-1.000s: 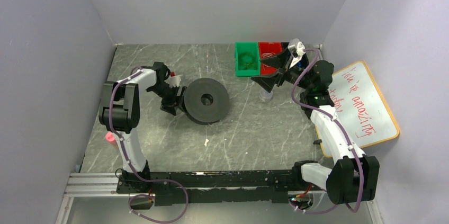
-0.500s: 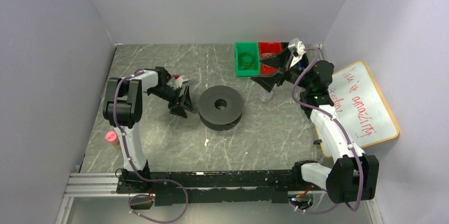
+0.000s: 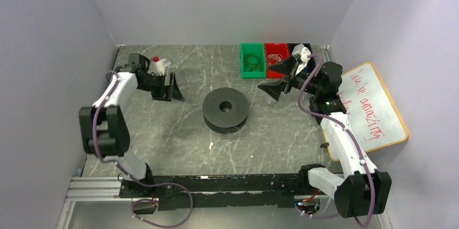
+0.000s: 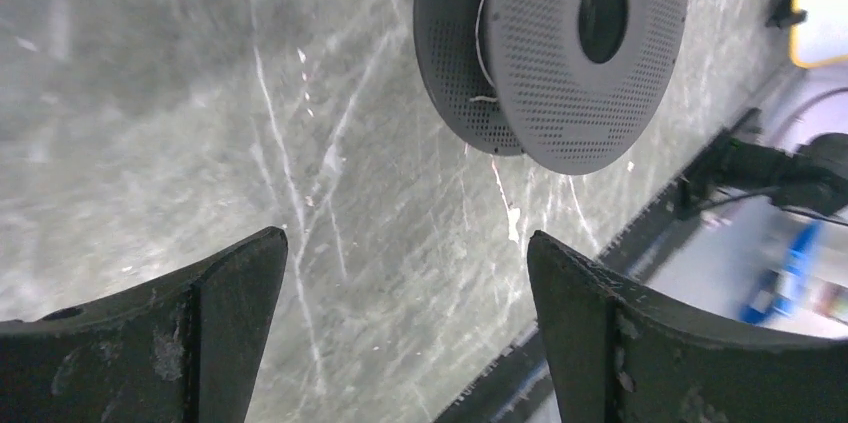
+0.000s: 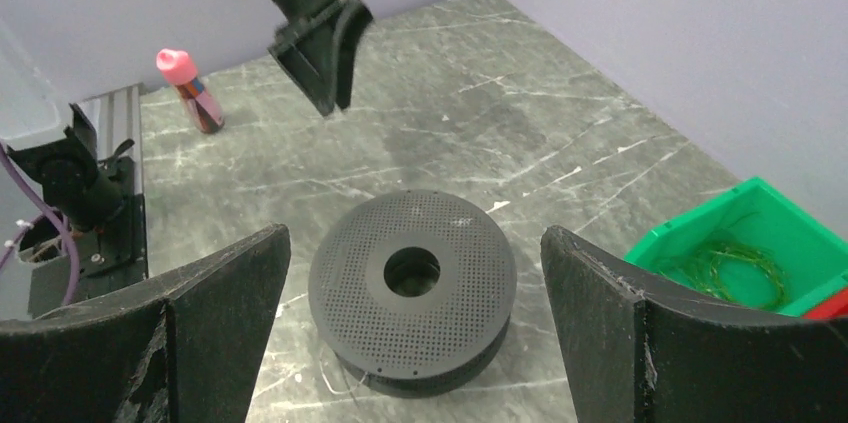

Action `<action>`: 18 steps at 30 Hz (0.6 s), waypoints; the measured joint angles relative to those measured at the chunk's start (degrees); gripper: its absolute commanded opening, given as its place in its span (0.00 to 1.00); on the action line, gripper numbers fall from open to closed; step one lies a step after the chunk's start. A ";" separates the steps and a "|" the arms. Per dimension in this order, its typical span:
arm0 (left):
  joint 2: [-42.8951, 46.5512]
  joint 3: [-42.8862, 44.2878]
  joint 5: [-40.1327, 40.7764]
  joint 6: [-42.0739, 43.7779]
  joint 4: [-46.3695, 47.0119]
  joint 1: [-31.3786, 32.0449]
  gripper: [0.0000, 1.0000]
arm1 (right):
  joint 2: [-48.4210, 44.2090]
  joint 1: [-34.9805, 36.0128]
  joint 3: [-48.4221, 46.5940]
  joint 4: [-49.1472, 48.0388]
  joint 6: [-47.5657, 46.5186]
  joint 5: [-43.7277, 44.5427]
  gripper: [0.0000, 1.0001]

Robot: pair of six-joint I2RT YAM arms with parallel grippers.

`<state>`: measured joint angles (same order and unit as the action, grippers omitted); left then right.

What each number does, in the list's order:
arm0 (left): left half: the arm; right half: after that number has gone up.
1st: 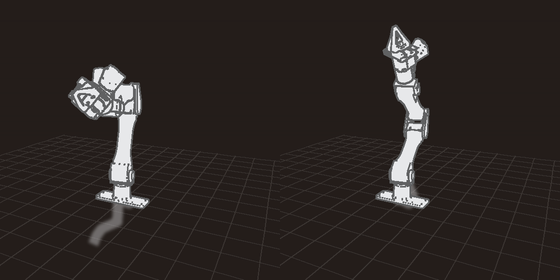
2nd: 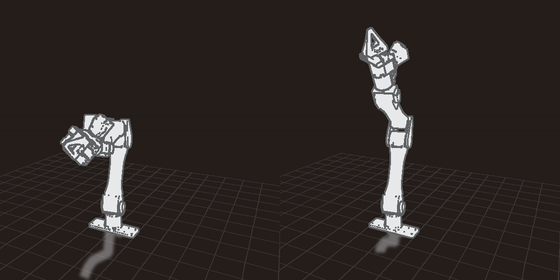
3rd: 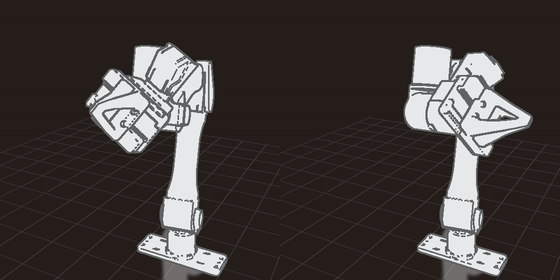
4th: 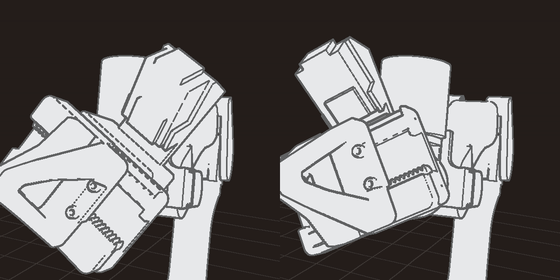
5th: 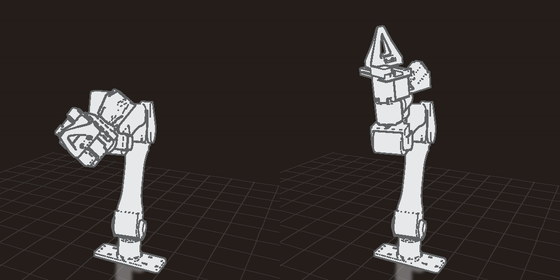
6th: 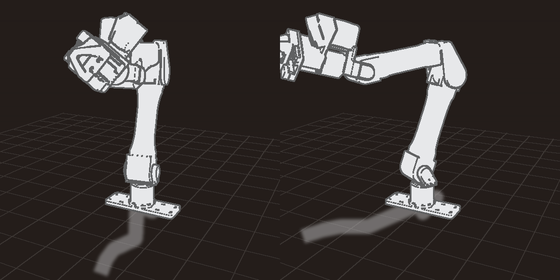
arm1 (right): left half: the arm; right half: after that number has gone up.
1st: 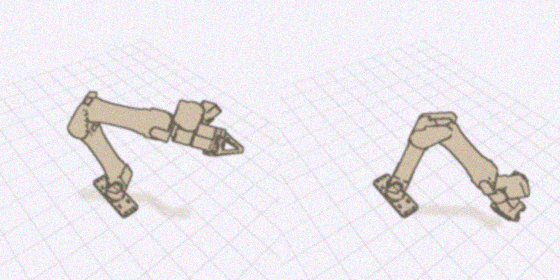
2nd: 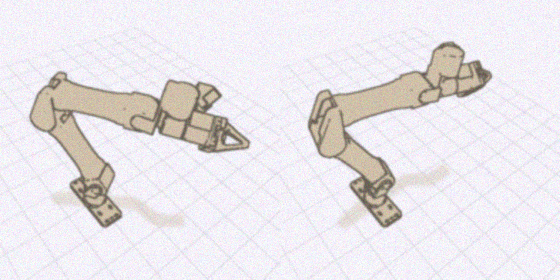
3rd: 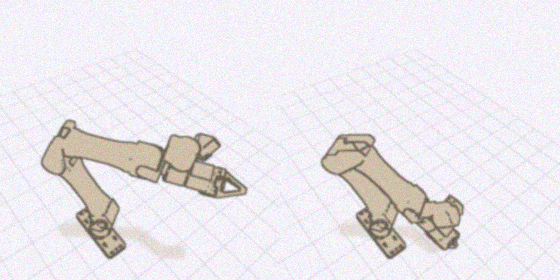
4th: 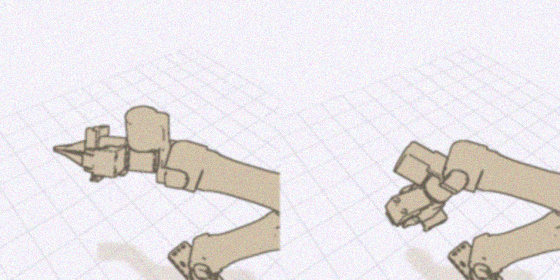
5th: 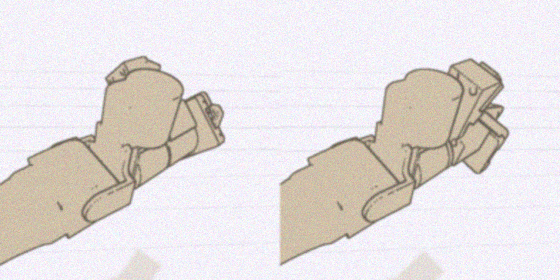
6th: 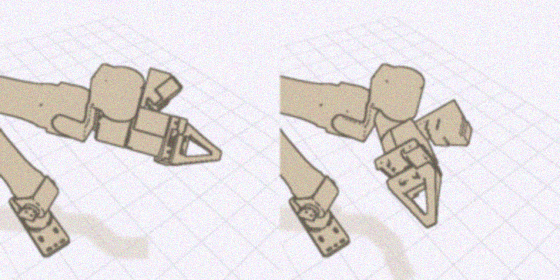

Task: Wrap the cables
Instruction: Reset both arms

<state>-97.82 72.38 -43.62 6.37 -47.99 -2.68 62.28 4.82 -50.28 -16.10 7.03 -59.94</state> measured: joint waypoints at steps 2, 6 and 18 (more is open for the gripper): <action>6.62 -0.72 2.14 0.02 1.64 0.00 0.94 | -1.99 0.07 -1.33 6.32 -4.42 0.63 0.99; 19.32 -2.45 6.34 0.37 3.08 0.02 0.94 | -5.60 0.15 -5.62 20.74 -12.57 3.76 0.99; 44.13 -1.49 11.50 7.28 -2.38 0.02 0.94 | -20.11 0.15 -10.67 48.19 -18.99 25.62 0.99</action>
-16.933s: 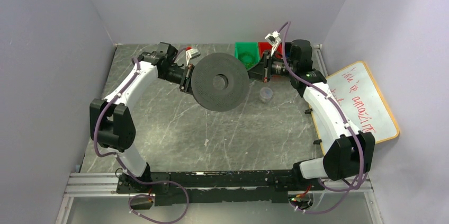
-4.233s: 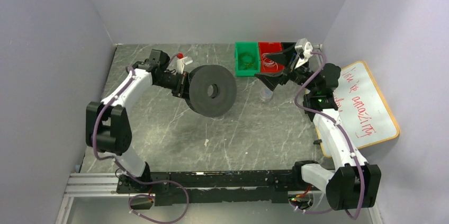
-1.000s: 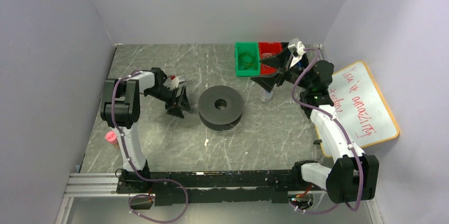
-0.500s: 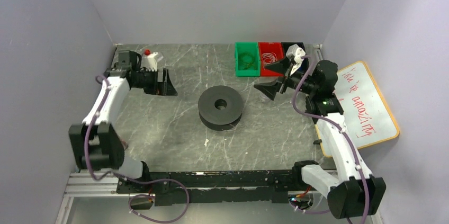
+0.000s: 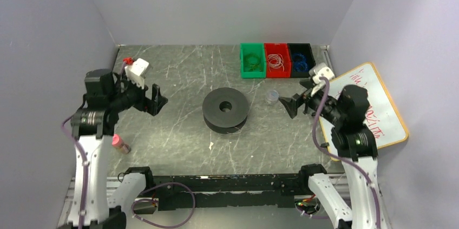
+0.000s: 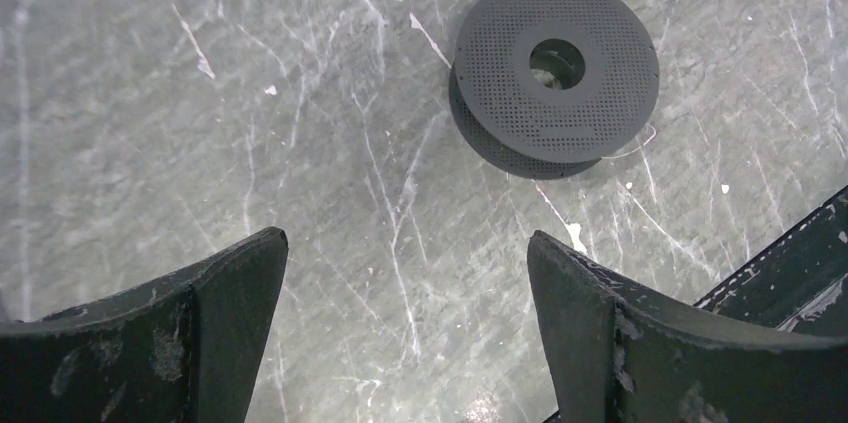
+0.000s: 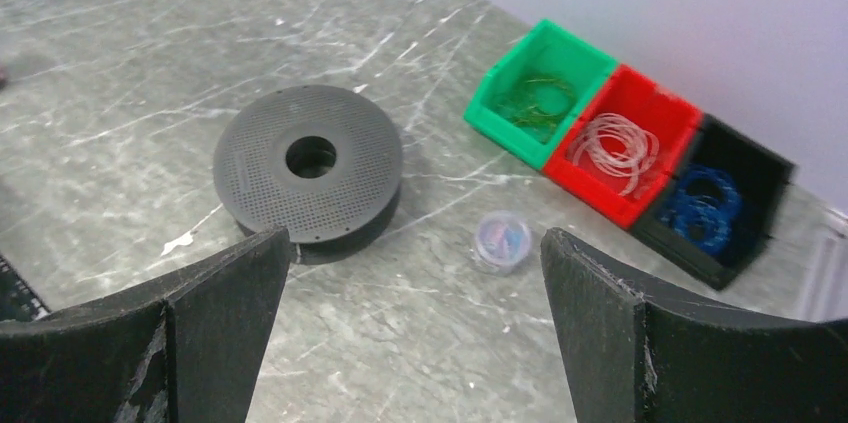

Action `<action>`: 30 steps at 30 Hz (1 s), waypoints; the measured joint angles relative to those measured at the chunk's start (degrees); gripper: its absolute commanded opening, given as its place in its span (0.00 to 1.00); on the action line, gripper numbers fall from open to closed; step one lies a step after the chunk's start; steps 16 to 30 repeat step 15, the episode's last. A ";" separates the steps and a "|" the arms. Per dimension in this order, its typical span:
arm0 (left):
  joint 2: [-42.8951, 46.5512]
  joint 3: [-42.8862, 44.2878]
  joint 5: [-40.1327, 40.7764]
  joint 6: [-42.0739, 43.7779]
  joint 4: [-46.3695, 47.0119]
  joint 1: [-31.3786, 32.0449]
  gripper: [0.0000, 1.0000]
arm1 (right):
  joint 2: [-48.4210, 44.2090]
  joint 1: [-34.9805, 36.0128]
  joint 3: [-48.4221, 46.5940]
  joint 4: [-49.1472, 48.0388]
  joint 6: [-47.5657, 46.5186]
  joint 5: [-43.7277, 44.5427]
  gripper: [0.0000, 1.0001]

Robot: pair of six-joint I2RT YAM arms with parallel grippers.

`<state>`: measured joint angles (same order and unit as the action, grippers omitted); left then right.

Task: Wrap the cables
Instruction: Reset both arms

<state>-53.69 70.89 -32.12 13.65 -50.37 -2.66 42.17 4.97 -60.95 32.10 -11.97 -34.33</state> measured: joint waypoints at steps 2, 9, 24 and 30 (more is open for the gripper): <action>4.70 0.39 0.07 1.38 -2.16 0.00 0.94 | -3.89 0.00 -0.02 1.97 -0.04 3.06 0.99; 15.65 -1.07 2.56 2.12 -6.23 0.00 0.94 | -10.08 0.00 -0.07 6.34 -1.03 6.23 0.99; 16.96 -4.96 4.63 1.66 -7.89 0.00 0.94 | -11.15 -0.24 0.63 8.15 -2.97 6.21 0.99; 16.96 -4.96 4.63 1.66 -7.89 0.00 0.94 | -11.15 -0.24 0.63 8.15 -2.97 6.21 0.99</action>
